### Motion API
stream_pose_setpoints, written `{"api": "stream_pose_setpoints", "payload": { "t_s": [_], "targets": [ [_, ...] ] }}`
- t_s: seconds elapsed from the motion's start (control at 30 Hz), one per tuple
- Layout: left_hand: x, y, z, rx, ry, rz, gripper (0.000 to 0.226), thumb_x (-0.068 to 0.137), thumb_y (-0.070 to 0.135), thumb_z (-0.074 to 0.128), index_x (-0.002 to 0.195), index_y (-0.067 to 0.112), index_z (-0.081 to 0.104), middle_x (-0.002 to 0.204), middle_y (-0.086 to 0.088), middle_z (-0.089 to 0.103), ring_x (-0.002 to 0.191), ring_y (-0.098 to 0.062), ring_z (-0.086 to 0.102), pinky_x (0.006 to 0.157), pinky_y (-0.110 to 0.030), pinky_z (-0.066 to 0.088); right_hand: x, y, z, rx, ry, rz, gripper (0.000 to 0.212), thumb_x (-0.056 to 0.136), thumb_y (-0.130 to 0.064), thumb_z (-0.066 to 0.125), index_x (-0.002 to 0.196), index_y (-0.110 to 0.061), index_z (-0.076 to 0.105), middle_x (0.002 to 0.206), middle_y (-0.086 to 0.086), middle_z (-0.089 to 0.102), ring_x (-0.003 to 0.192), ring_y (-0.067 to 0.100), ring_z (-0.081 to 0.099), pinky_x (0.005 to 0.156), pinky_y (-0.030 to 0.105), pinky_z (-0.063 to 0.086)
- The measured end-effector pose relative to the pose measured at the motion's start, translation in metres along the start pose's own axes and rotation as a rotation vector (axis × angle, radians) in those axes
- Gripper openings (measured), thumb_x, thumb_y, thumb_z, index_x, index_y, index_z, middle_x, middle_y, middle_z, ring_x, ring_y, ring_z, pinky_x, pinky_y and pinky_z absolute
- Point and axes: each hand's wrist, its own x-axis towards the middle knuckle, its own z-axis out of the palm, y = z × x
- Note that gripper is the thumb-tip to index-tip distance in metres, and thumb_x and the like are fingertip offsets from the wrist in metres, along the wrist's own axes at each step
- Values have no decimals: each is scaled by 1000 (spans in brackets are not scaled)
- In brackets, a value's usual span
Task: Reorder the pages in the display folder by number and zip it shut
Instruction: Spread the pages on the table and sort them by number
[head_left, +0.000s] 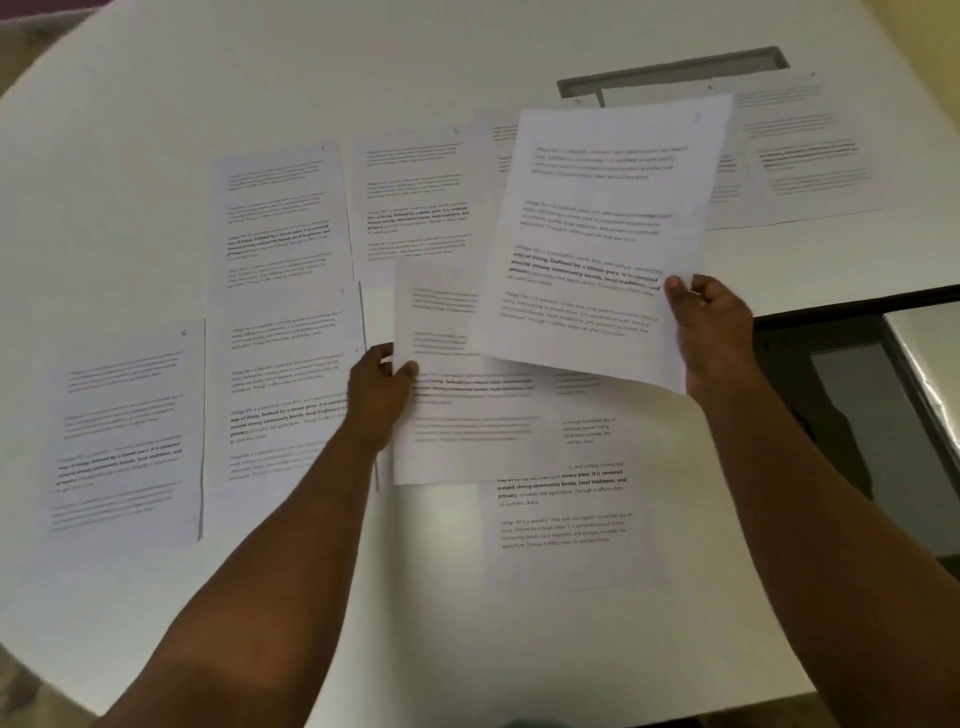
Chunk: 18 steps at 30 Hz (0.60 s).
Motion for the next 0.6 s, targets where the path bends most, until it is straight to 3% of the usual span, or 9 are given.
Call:
{"api": "stream_pose_setpoints", "payload": {
  "t_s": [0.13, 0.2, 0.27, 0.3, 0.37, 0.4, 0.47, 0.53, 0.6],
  "targets": [
    [-12, -2, 14, -66, -163, 64, 58, 89, 10, 65, 141, 26, 44, 115, 5, 62, 100, -6, 61, 89, -23, 49, -13, 20, 39, -20, -139, 58, 6, 91, -22, 67, 86, -22, 66, 91, -1, 70, 82, 14, 63, 79, 30, 54],
    [-13, -2, 12, -248, -219, 7, 25, 92, 9, 61, 113, 20, 68, 103, -1, 71, 92, -15, 69, 78, -29, 57, -21, 34, 53, -53, -203, 81, 2, 90, -20, 68, 92, -18, 68, 93, 3, 71, 84, 15, 63, 80, 29, 53],
    [-16, 10, 10, -495, -218, -155, 29, 99, 18, 52, 77, 19, 72, 69, -2, 70, 61, -17, 67, 52, -23, 54, -27, 46, 60, -141, -248, 80, 8, 91, -20, 67, 98, -17, 70, 93, 1, 71, 82, 11, 65, 74, 19, 52],
    [-13, 9, 9, -601, -252, -244, 35, 100, 34, 47, 80, 20, 71, 68, -3, 70, 58, -19, 66, 49, -23, 53, -30, 50, 61, -183, -268, 87, 9, 91, -21, 67, 99, -17, 70, 93, -2, 71, 81, 9, 66, 71, 15, 52],
    [-16, 17, 3, -643, -361, -308, 52, 94, 60, 37, 105, 22, 70, 90, -8, 75, 77, -25, 72, 61, -33, 58, -33, 59, 61, -243, -298, 106, 11, 91, -22, 67, 99, -17, 71, 93, -3, 72, 86, 13, 69, 77, 22, 56],
    [-17, 20, 2, -622, -407, -315, 53, 93, 60, 40, 117, 21, 66, 105, -10, 73, 91, -27, 72, 74, -40, 59, -34, 63, 61, -269, -316, 110, 12, 91, -23, 67, 100, -15, 71, 93, -2, 72, 89, 17, 69, 83, 29, 57],
    [-15, 19, 1, -491, -421, -283, 37, 97, 34, 55, 128, 16, 60, 120, -13, 68, 104, -30, 68, 94, -50, 52, -37, 66, 61, -311, -336, 102, 17, 92, -28, 65, 98, -13, 71, 93, 0, 73, 90, 20, 69, 87, 38, 56],
    [-11, 14, 0, -376, -384, -262, 34, 95, 7, 56, 128, 14, 59, 120, -12, 68, 103, -28, 69, 96, -50, 51, -38, 65, 60, -388, -282, 61, 28, 94, -39, 59, 93, -13, 70, 91, -1, 72, 88, 19, 67, 82, 34, 53],
    [-11, 14, -2, -432, -439, -268, 38, 94, 2, 56, 130, 12, 57, 119, -12, 69, 106, -30, 67, 96, -51, 51, -37, 63, 56, -491, -152, -1, 33, 98, -42, 50, 95, -14, 68, 95, -1, 68, 90, 16, 61, 80, 26, 44]
  ]
}}
